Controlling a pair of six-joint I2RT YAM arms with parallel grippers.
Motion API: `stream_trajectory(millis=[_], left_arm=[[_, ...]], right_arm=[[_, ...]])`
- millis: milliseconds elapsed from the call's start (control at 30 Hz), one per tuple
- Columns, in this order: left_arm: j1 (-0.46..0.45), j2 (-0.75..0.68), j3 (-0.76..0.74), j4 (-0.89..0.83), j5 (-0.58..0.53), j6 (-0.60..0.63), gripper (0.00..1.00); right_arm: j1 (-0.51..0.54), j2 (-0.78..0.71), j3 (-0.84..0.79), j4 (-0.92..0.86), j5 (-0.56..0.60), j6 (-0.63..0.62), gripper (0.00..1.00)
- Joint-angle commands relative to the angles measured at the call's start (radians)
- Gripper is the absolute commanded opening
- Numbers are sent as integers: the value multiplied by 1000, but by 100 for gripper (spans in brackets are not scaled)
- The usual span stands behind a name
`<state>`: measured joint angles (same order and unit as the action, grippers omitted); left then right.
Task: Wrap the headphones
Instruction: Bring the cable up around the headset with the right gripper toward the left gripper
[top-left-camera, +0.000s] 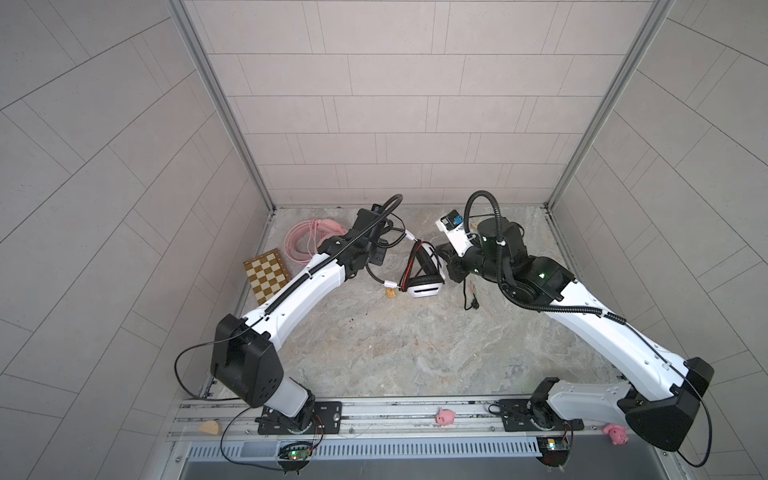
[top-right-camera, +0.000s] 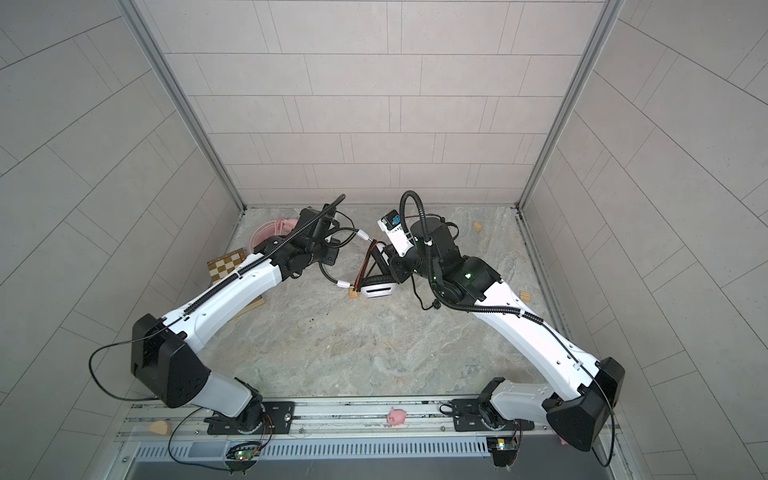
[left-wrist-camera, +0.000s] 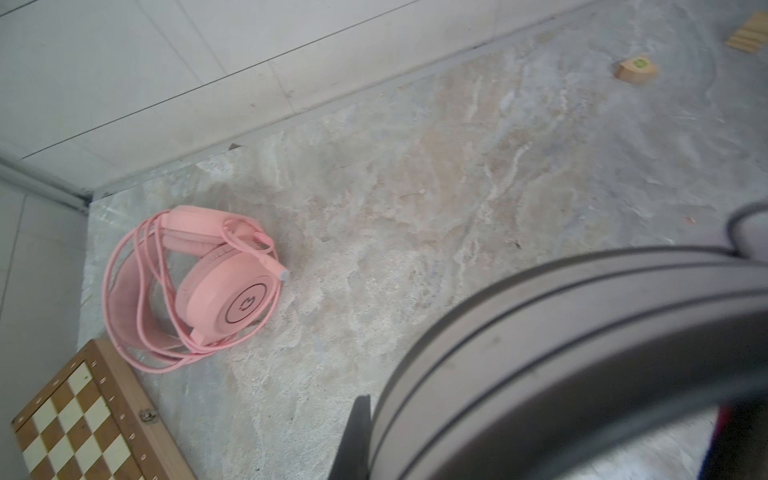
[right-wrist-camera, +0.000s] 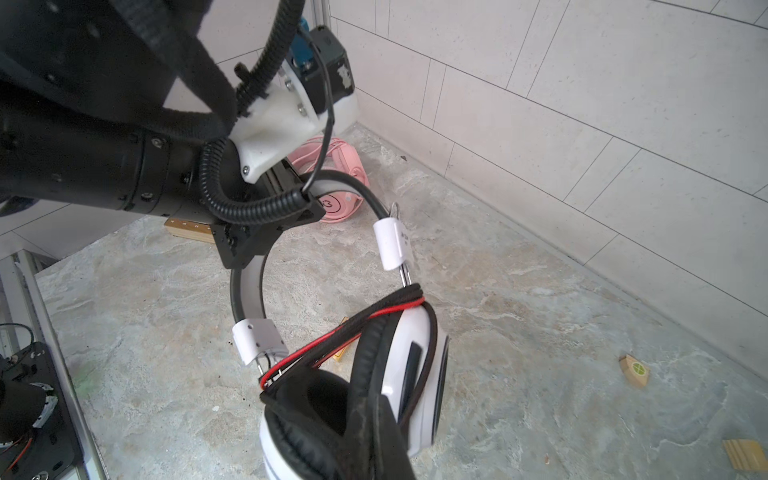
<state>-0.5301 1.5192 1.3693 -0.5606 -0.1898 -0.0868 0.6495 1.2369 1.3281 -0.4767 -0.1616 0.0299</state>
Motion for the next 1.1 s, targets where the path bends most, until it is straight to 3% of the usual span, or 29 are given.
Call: stream_trajectory(millis=[0,300,633,1067], left_arm=[[-2,-32,-4,12,122,60,0],[-4,-44,-21,22,363,51,0],[-5,-92,-33,49,471,66,0],[-1,-148,-27,119,639,-5,0]], right_arm=[[-24,-6,37,31,7,-27,5],[-87,24,15,47,-21,-17,5],[-167,44,-43,79,-52,0,7],[-223,58,-150,173,-100,62,12]])
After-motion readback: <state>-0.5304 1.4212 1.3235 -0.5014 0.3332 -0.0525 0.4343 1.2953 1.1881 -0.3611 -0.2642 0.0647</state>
